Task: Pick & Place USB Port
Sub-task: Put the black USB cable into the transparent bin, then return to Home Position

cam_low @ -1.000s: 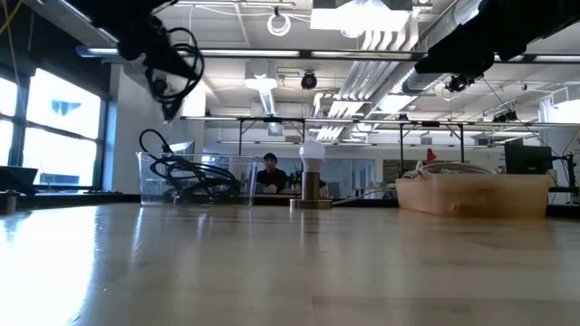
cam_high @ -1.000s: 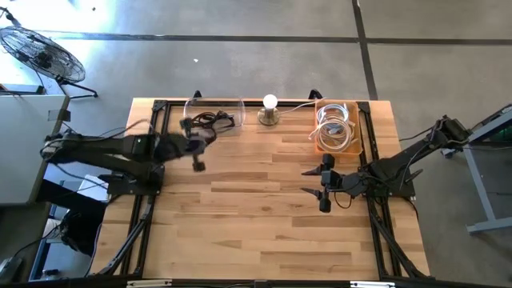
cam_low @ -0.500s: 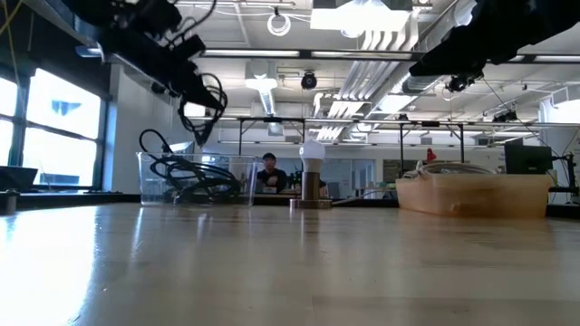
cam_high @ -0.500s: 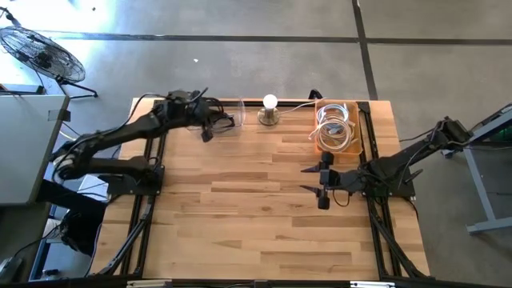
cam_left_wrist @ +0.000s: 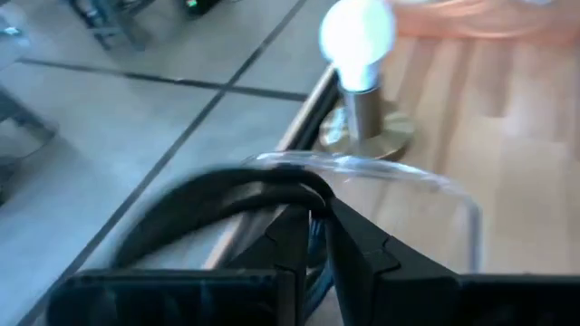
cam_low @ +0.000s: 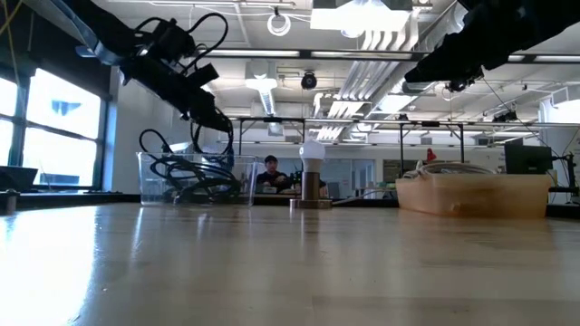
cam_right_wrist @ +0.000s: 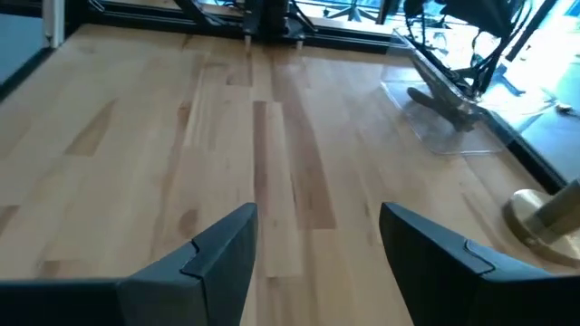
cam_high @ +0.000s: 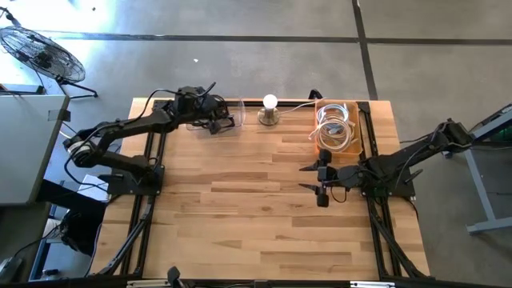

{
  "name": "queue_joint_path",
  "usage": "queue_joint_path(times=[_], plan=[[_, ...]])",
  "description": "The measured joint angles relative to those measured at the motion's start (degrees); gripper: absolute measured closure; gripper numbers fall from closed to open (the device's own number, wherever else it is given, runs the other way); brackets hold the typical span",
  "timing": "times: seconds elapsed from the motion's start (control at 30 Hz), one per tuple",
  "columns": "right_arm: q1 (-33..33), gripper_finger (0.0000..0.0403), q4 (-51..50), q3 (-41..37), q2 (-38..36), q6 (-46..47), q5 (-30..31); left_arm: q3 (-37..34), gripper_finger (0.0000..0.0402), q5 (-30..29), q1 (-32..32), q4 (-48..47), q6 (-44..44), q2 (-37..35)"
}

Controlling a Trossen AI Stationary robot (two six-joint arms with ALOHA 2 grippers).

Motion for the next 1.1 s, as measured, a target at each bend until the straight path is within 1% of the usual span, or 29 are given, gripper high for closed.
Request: queue_joint_path(times=[0.13, 0.23, 0.4, 0.5, 0.63, 0.7, 0.77, 0.83, 0.93, 1.03, 1.1], plan=[[-1.0, 0.0177, 0.0, 0.0, 0.0, -1.4, 0.1, 0.0, 0.0354, -1.7, 0.0, 0.0, -0.6, 0.0], [-1.8, 0.0174, 0.0, 0.0, 0.0, -2.2, 0.1, 0.0, 0.0345, -1.5, 0.0, -0.2, -0.7, 0.0], [-2.9, 0.0175, 0.0, 0.0, 0.0, -3.3, -0.4, 0.0, 0.0328, 2.7, 0.0, -1.4, -4.8, -0.1], [-3.6, 0.0175, 0.0, 0.0, 0.0, -3.6, -0.4, 0.0, 0.0319, 2.2, 0.0, -2.0, -7.0, -0.1], [-4.6, 0.0174, 0.0, 0.0, 0.0, -3.7, -0.5, 0.0, 0.0312, 0.9, 0.0, -2.2, -7.7, -0.1], [-5.4, 0.0176, -0.1, 0.0, 0.0, -4.2, -1.9, 0.0, 0.0312, -0.3, 0.0, -2.2, -8.7, -0.1], [-6.5, 0.0178, -0.1, 0.0, 0.0, -5.5, -4.6, 0.0, 0.0311, 0.2, 0.0, -2.2, -9.1, -0.1], [-7.9, 0.0178, 0.1, 0.0, 0.0, -6.2, -7.2, 0.0, 0.0311, 2.8, 0.0, -2.5, -9.2, -0.8], [-11.0, 0.0178, 0.7, 0.0, -0.7, -7.5, -10.6, 0.0, 0.0311, 7.8, -0.1, -2.2, -8.3, -4.0], [-14.7, 0.0178, 0.7, 0.0, -3.8, -9.4, -14.2, 0.0, 0.0311, 13.3, -0.1, -2.5, -6.1, -9.0], [-17.5, 0.0179, 0.1, 0.0, -7.2, -9.9, -18.1, 0.0, 0.0311, 16.0, -0.1, -3.9, -4.5, -13.6]])
